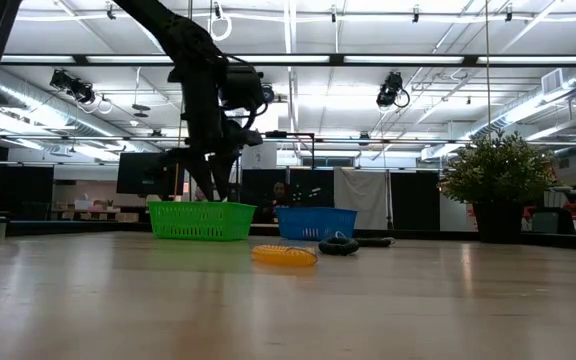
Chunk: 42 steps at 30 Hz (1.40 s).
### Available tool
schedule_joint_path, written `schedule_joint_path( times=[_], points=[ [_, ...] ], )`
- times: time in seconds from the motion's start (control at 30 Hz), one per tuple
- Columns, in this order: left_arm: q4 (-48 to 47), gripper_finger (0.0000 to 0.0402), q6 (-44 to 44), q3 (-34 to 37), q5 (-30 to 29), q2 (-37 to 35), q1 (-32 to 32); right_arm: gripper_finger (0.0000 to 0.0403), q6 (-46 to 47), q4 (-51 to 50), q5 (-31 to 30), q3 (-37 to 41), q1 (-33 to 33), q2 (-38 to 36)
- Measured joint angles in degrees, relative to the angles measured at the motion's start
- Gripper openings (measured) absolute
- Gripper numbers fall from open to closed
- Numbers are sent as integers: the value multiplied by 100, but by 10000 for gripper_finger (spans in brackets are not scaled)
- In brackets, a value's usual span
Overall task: Sort spring keychains into baskets
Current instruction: Put the black spring keychain into the green basket
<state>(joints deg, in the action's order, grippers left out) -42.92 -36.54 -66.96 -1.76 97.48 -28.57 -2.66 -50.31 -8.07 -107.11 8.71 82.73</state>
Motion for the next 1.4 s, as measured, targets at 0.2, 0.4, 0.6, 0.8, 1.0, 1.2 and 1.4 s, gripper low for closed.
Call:
schedule_joint_path(
  times=[0.2, 0.4, 0.6, 0.8, 1.0, 1.2, 1.4],
  points=[
    [511, 57, 270, 0, -492, -664, 205, 104, 51, -201, -1, 0, -1, 1],
    [1060, 6, 350, -2, -568, -1840, 476, 104, 204, -335, -1, 3, 0, -76],
    [2477, 4, 1514, -7, -348, -3095, 1215, 104, 222, -371, -3, 4, -1, -177],
    [4045, 4, 2946, -17, -553, -3891, 2169, 104, 286, -383, -3, 4, -2, -204],
    [3826, 3, 3248, -13, -963, -4107, 2524, 104, 265, -702, -3, 4, -2, -204],
    [3631, 2, 3249, -11, -958, -4036, 2640, 104, 427, -1528, 0, 3, 0, -158],
    [3551, 4, 3249, -2, -961, -3970, 2636, 104, 520, -2092, 12, 2, 0, 114]
  ],
)
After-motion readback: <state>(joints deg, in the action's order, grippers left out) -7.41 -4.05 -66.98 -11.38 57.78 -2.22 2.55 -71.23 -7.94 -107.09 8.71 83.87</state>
